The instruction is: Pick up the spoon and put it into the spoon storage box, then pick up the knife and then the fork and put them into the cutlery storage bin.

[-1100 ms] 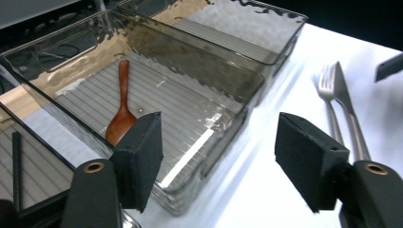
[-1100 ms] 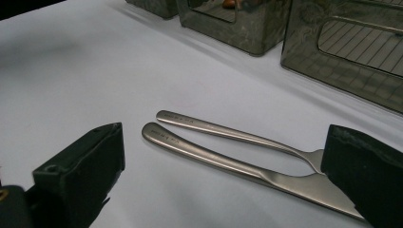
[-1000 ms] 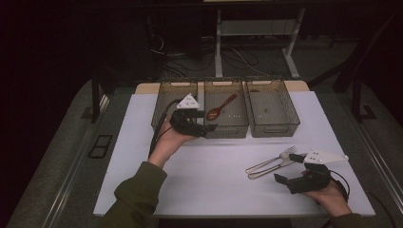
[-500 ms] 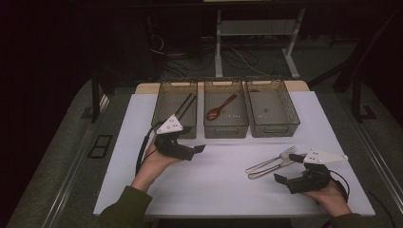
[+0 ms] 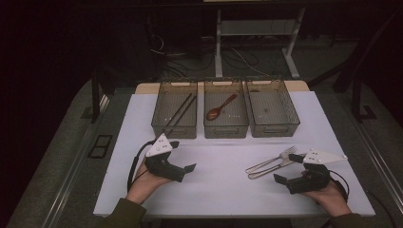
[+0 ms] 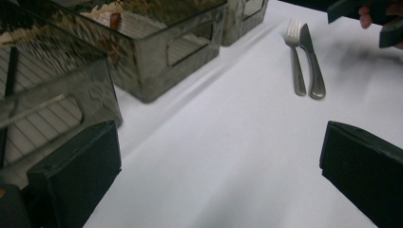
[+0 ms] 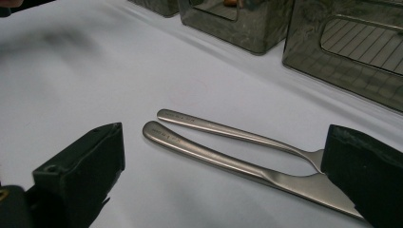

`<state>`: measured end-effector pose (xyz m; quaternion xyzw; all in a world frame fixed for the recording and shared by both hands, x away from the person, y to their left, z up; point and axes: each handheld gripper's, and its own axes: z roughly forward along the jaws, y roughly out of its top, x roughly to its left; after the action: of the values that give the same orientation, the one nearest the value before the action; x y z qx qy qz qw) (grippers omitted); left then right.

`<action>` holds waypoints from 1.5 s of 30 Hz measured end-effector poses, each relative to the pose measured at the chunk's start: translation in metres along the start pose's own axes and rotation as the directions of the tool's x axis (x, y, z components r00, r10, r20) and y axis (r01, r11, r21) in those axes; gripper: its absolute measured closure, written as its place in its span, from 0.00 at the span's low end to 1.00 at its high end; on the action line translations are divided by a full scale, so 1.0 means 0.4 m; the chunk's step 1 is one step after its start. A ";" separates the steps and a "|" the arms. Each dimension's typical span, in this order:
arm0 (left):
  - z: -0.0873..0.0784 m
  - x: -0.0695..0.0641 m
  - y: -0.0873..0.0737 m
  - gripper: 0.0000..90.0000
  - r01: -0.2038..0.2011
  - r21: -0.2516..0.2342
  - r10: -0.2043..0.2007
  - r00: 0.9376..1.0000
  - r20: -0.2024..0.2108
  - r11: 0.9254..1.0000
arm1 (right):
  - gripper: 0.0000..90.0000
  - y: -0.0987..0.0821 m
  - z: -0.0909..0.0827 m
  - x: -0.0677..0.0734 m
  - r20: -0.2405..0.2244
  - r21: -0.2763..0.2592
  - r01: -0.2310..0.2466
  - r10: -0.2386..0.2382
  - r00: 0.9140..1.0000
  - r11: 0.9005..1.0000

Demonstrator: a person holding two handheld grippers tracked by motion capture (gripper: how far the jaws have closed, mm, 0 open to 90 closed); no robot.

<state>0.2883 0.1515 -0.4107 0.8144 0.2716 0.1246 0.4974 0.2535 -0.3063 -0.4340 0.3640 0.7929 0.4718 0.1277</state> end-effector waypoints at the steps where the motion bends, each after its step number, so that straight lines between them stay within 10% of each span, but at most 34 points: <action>1: -0.003 -0.003 -0.007 0.00 0.001 -0.005 -0.001 1.000 0.004 1.000 | 0.00 0.000 0.000 0.000 0.000 0.000 -0.001 0.001 1.000 1.000; 27: -0.015 -0.028 -0.056 0.00 0.024 0.057 -0.025 0.999 0.028 0.998 | 0.07 0.037 -0.011 -0.013 0.001 0.047 -0.013 0.013 1.000 0.999; 45: -0.010 -0.026 -0.056 0.00 0.014 0.060 -0.015 1.000 0.022 0.998 | 0.65 0.084 0.013 -0.096 -0.011 0.095 -0.025 0.026 1.000 0.995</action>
<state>0.2706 0.1567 -0.4278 0.8283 0.2754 0.1039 0.4766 0.2986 -0.3200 -0.4140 0.3769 0.8105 0.4373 0.0991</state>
